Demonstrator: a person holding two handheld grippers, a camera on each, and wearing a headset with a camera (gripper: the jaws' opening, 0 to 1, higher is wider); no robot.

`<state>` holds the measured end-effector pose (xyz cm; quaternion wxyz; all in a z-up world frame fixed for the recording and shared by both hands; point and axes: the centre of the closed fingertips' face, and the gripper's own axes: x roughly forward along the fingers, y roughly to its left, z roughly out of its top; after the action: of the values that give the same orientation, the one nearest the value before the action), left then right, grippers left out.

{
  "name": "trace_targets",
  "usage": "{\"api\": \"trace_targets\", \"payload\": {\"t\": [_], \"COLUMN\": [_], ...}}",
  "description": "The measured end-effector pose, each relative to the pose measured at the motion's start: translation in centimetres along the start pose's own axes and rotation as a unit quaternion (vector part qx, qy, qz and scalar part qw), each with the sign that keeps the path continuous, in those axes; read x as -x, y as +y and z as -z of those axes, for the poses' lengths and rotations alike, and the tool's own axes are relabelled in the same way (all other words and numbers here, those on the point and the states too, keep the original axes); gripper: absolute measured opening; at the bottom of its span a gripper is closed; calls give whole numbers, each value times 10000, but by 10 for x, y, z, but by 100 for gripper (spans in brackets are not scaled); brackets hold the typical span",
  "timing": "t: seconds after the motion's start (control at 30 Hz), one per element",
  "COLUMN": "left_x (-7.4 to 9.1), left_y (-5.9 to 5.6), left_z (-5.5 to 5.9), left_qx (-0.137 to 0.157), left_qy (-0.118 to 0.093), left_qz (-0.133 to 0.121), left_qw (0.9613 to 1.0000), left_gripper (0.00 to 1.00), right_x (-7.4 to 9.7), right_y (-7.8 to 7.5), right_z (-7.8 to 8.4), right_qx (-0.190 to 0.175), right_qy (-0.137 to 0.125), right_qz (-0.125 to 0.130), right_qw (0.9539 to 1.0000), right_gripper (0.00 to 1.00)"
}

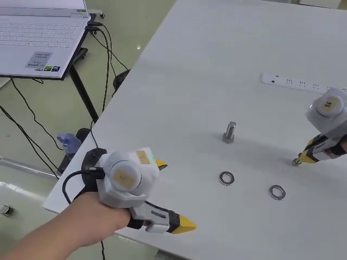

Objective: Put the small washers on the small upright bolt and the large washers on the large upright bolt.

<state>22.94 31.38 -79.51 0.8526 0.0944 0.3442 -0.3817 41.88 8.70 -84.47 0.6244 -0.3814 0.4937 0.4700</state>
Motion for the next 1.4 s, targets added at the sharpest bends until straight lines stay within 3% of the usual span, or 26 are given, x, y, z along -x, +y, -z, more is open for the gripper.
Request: {"api": "trace_targets", "payload": {"t": [0.77, 1.4], "left_x": [0, 3], "left_y": [3, 0], "left_z": [-3, 3], "left_qx": [8, 49], "left_qy": [-24, 31], "left_qz": [-30, -29], "left_qw": [10000, 10000], "left_gripper": [84, 83], "right_x": [-13, -13], "right_y": [0, 1], "right_z": [4, 6], "right_qx": [209, 254], "right_qy": [210, 264], "right_qz": [-10, -8], "right_qw": [9996, 9993], "right_gripper": [13, 14]}}
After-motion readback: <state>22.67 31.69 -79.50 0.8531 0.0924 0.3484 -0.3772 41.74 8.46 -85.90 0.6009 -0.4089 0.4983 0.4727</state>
